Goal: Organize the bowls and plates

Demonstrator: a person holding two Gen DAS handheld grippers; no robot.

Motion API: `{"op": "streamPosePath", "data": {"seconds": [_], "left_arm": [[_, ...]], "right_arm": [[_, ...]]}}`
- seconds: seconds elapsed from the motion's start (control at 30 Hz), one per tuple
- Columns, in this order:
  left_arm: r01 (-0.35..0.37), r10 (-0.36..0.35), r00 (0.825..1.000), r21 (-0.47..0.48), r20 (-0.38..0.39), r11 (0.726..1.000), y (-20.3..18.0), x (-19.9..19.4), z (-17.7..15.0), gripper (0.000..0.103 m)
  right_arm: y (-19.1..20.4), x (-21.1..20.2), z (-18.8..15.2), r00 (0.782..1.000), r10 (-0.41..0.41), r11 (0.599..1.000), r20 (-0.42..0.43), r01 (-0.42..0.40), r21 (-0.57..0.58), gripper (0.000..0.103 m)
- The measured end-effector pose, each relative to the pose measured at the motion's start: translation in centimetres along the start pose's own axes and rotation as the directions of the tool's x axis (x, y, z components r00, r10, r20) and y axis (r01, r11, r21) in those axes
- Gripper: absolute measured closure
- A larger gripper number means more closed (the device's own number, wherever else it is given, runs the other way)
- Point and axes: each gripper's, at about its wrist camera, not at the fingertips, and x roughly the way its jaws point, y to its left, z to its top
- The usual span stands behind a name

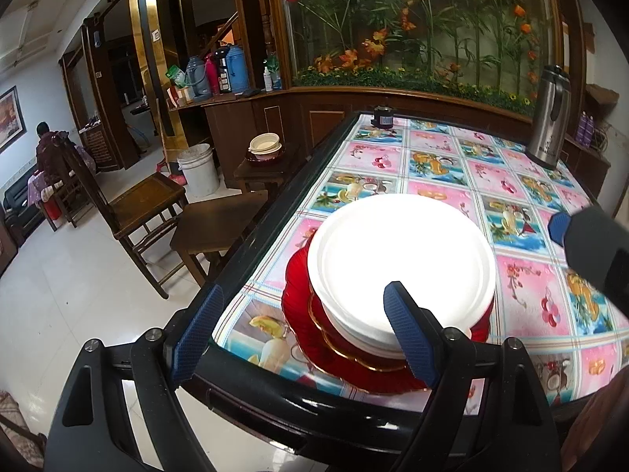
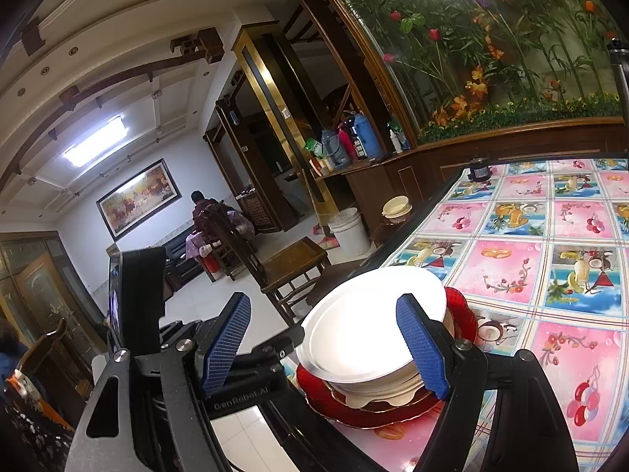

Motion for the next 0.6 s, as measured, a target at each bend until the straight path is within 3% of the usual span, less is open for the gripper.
{"op": "streamPosePath", "data": {"seconds": [0.6], "left_arm": [[0.024,-0.024,1.0,-0.001,0.014,1.0,0.3,-2.4,-1.5,0.018]], "right_arm": [[1.5,-2.1,-0.4,0.998,-0.035,0.999,0.043,0.035,0.0,0.024]]}}
